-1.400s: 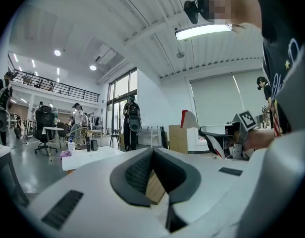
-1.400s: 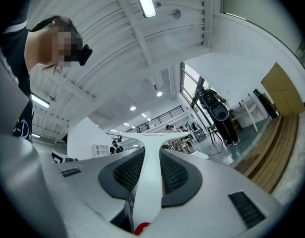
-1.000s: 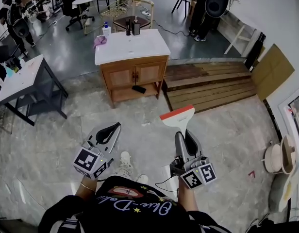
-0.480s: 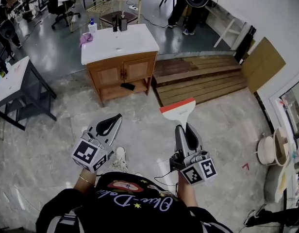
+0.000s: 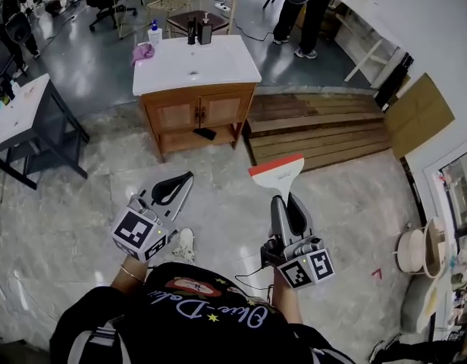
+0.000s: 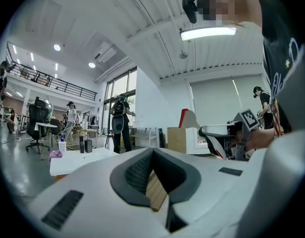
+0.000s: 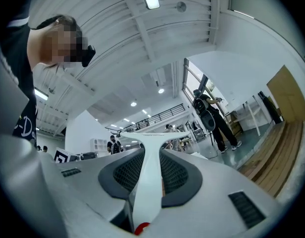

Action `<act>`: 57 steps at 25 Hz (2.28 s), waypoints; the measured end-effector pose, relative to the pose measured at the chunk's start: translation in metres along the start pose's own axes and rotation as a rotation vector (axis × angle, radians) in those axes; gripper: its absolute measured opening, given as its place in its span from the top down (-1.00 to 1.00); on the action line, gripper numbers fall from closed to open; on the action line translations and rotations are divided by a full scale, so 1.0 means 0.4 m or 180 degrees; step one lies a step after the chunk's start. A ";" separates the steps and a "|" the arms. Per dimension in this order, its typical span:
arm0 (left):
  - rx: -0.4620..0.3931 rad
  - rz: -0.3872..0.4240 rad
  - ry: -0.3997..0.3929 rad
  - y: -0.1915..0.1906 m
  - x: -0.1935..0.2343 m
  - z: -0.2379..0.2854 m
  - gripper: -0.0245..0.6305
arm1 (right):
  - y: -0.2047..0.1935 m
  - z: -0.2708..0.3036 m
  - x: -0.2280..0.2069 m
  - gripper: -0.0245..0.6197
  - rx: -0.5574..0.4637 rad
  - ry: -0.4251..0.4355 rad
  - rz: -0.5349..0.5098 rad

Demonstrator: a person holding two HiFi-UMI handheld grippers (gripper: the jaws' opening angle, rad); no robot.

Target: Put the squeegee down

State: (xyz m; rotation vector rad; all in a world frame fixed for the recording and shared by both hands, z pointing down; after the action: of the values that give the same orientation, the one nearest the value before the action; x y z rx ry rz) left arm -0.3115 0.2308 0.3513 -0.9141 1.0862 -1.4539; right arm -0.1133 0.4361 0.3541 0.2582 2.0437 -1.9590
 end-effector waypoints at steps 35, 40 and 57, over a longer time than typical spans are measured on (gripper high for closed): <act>-0.0169 -0.0186 -0.0099 0.015 0.255 0.115 0.88 | 0.030 0.312 -0.014 0.61 0.0130 0.0210 -0.0061; -0.0143 -0.0183 -0.0191 0.012 0.285 0.140 0.88 | 0.026 0.334 -0.018 0.61 0.0145 0.0126 -0.0028; -0.0188 -0.0177 -0.0306 0.003 0.413 0.164 0.88 | 0.008 0.445 0.003 0.61 0.0136 0.0020 -0.0065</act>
State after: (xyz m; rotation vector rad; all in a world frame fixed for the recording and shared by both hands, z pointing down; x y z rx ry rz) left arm -0.2746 0.0576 0.3672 -1.0530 1.0444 -1.4146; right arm -0.0975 0.2589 0.3458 0.2541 2.0179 -2.0181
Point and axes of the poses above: the fingertips, and each gripper's own axes: z forward along the fingers, x to its left, y out of its top, the point moved 8 cm from there along -z, backward along the fingers, and after that the axes turned 13 degrees about x, right-handed, at the moved point
